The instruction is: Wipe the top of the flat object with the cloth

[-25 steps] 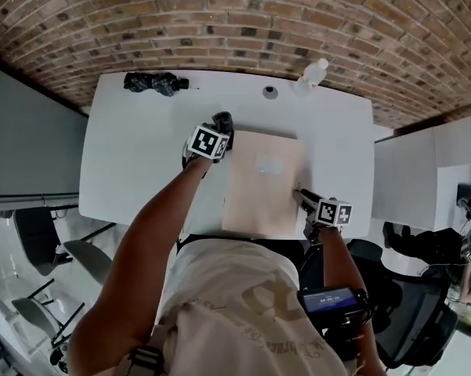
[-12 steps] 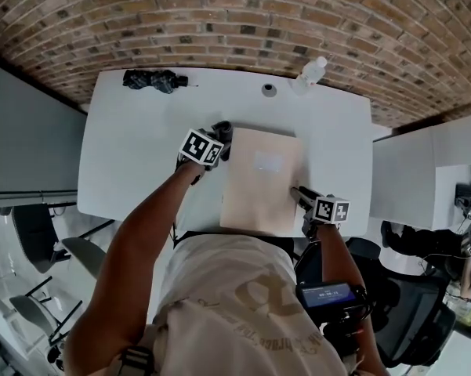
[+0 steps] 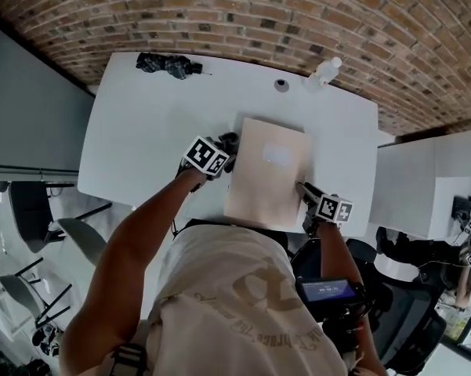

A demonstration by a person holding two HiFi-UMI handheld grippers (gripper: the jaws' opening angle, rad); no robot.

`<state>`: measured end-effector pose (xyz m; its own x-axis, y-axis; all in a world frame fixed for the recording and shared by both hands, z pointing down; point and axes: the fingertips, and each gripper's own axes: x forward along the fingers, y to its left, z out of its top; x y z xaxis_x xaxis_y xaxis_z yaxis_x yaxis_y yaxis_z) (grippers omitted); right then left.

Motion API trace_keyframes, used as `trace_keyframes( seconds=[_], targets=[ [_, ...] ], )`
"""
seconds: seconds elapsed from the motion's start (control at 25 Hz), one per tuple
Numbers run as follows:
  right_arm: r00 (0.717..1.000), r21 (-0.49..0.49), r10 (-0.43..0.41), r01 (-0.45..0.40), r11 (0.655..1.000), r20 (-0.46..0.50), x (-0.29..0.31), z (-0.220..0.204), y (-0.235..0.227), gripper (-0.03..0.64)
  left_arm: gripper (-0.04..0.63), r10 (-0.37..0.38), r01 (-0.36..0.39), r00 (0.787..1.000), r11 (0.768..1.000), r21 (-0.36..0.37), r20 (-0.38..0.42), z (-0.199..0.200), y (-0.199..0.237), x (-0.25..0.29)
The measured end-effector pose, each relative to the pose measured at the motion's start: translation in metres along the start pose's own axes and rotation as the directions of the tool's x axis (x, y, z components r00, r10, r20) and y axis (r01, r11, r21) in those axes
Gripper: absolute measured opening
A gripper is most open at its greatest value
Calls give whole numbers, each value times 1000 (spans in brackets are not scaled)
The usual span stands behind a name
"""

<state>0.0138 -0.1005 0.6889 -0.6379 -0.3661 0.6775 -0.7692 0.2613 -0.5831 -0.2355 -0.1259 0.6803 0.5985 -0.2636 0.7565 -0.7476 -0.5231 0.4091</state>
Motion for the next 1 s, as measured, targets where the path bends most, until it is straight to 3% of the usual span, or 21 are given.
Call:
trace_keyframes(
  seconds=[0.24,0.48,1.0],
  targets=[
    [1000,-1,-8,8,1000,12,0,-1,1,175,101,-32,33,999,999,40,-23,-33,-25,-10],
    [999,6,-25,25,1000,23,0,0,0,175,101,-61,61,998,998,16,-4,-62,-51,-20],
    [999,-59,-44,44,997,-15,0,0,0,175,101,-34,35,999,999,28,-23,-108,-88,-34]
  ],
)
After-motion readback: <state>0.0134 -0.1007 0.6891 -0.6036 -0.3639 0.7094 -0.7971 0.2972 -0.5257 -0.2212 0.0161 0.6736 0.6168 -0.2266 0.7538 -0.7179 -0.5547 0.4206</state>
